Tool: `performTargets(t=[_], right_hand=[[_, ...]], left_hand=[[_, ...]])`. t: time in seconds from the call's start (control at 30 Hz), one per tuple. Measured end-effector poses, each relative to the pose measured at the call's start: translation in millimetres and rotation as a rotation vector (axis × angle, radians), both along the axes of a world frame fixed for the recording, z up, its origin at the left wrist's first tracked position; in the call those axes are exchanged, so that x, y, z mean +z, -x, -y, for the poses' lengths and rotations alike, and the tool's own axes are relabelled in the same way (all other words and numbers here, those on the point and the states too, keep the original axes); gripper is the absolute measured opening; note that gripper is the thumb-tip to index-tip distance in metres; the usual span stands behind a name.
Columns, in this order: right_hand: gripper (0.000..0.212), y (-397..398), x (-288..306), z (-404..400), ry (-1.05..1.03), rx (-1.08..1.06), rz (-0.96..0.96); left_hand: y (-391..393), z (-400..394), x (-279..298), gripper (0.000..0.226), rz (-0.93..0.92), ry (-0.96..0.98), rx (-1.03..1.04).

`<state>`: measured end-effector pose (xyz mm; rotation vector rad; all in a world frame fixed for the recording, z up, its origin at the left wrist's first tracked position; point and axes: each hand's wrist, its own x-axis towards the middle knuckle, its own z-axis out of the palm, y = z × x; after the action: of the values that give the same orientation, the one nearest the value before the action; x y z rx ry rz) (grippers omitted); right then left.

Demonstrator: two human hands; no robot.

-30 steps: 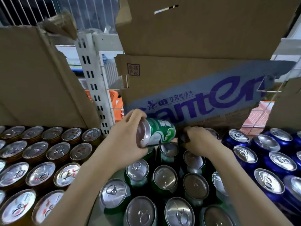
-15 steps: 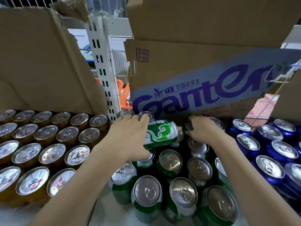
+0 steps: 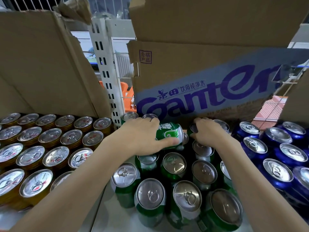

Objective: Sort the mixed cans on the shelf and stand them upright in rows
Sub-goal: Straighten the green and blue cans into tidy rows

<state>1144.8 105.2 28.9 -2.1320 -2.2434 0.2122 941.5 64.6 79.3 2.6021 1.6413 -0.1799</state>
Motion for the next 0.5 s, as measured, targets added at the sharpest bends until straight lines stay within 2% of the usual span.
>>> performTargets(t=[0.07, 0.27, 0.4, 0.5], right_hand=[[0.041, 0, -1, -1, 0.004, 0.002, -0.001], [0.039, -2, -6, -2, -0.021, -0.004, 0.006], [0.039, -1, -7, -4, -0.007, -0.009, 0.004], [0.044, -1, -2, -2, 0.03, -0.016, -0.024]], left_hand=[[-4, -3, 3, 0.09, 0.031, -0.001, 0.021], [-17, -16, 9, 0.083, 0.124, 0.218, -0.058], [-26, -21, 10, 0.095, 0.099, 0.232, -0.106], [-23, -23, 23, 0.091, 0.182, 0.181, -0.069]])
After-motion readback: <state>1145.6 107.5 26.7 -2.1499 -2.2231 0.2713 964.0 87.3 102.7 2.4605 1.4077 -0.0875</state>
